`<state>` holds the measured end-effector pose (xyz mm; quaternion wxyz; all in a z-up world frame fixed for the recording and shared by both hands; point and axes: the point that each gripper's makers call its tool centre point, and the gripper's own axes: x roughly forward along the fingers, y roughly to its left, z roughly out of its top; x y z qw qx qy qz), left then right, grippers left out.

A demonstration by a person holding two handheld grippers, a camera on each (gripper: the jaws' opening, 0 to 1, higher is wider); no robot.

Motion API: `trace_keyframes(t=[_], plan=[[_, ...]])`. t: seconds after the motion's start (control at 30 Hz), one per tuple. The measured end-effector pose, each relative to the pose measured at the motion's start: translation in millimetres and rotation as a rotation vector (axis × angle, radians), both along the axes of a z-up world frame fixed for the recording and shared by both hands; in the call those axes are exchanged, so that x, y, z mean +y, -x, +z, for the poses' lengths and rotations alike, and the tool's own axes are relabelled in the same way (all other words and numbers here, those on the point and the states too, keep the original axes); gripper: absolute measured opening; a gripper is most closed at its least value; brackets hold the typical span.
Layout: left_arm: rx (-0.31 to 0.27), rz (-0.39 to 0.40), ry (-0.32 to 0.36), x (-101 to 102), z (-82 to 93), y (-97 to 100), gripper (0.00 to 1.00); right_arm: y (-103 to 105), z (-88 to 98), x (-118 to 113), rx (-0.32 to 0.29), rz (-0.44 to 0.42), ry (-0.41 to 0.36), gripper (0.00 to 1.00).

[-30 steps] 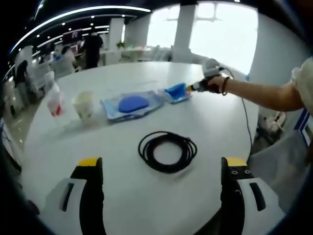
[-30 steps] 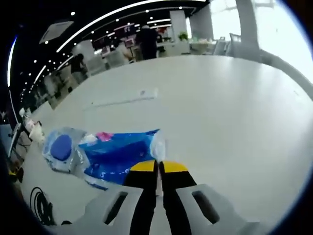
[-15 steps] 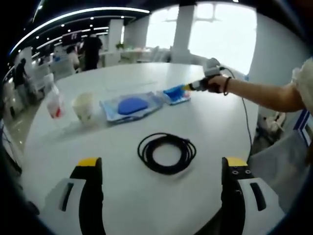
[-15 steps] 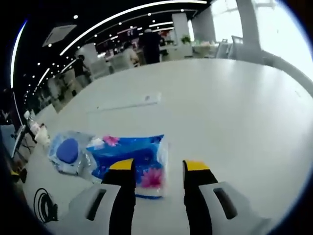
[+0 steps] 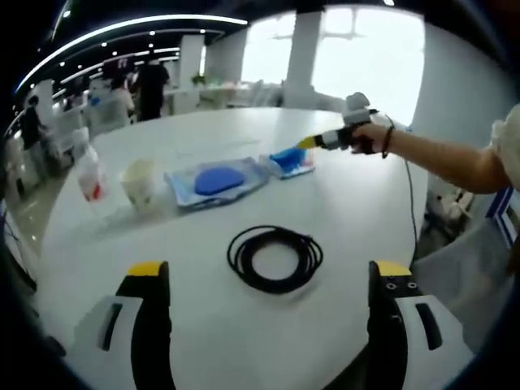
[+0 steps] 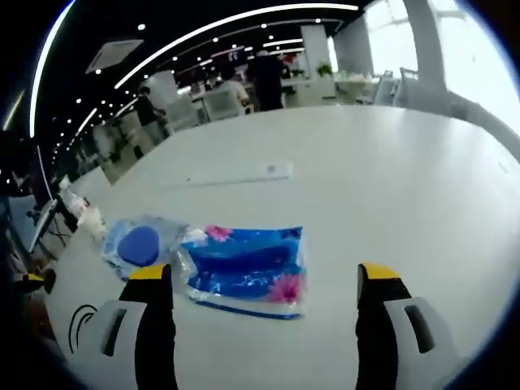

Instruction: Arrange the tabletop items into an orderly group along one side of the table until the central work area is clear of visible clutter.

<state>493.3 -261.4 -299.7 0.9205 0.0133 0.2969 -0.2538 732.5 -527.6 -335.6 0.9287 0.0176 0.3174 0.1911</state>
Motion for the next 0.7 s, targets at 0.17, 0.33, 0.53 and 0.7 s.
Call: trace_keyframes(t=[0.17,0.33,0.53,0.7], plan=[[-0.006,-0.007,-0.006,-1,2.1,0.3,0.99,13,6.7,11,-0.002,0.025,0.018,1.0],[-0.014,0.002,-0.001,0,6.0,0.6,0.99,30,10.4,28,-0.003,0.083,0.042,1.0],[-0.029,0.002,0.005,0,11.2,0.6,0.99,53,14.7,52,0.004,0.137,0.028,1.0],[-0.04,-0.001,0.008,0,14.9,1.4,0.99,77,10.3,74,0.027,0.189,0.023,1.0]])
